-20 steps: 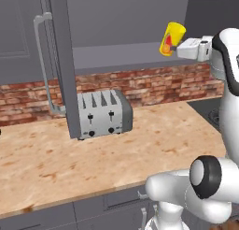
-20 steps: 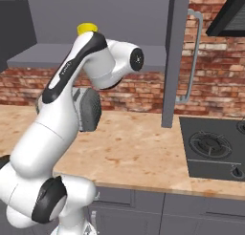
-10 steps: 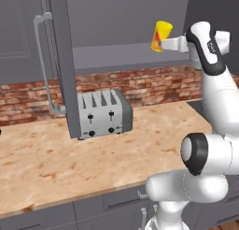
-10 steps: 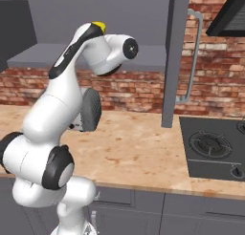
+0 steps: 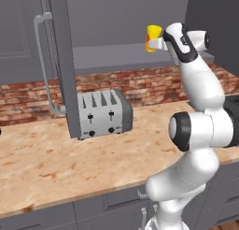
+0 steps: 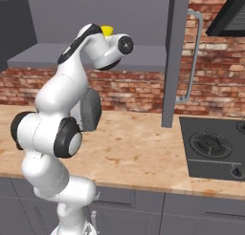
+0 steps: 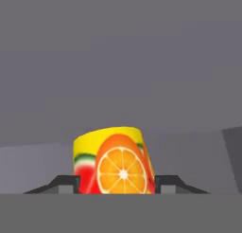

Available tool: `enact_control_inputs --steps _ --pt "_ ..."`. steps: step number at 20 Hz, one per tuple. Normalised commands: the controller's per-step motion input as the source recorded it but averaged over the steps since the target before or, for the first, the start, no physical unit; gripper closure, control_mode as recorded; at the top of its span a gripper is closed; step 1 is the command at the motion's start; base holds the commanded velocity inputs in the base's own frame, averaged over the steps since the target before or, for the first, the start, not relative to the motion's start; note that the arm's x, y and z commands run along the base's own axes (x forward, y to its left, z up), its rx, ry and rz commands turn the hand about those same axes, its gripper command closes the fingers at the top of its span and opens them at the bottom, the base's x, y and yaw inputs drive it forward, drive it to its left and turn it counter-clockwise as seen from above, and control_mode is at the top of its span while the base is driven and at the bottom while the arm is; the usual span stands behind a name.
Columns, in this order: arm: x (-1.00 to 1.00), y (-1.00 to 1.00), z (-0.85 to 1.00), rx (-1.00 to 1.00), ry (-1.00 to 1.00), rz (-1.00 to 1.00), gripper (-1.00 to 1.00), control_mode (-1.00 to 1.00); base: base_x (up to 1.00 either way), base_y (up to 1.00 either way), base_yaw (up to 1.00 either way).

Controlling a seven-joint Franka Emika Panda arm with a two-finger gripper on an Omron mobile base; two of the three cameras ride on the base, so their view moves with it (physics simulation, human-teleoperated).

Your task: Move the cup from next to the sink to the open cabinet. Then, move the bowl with the broccoli to the fridge to clear the area for faucet cleaning.

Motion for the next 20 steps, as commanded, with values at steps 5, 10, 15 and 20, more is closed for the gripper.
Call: enact_control_inputs --steps 5,10,15,20 --pt "0.67 0.0 -0.36 0.0 0.17 -0.1 1.0 -1.0 0.0 0.0 0.0" --pt "0.59 0.0 -0.18 0.0 0.13 -0.08 1.0 -1.0 0.0 0.0 0.0" --pt "0.35 0.0 -0.02 0.02 0.1 -0.04 -1.0 -1.0 0.0 0.0 0.0" --pt "-0.01 -0.01 0.0 0.0 0.0 0.0 -1.0 -1.0 0.0 0.0 0.0"
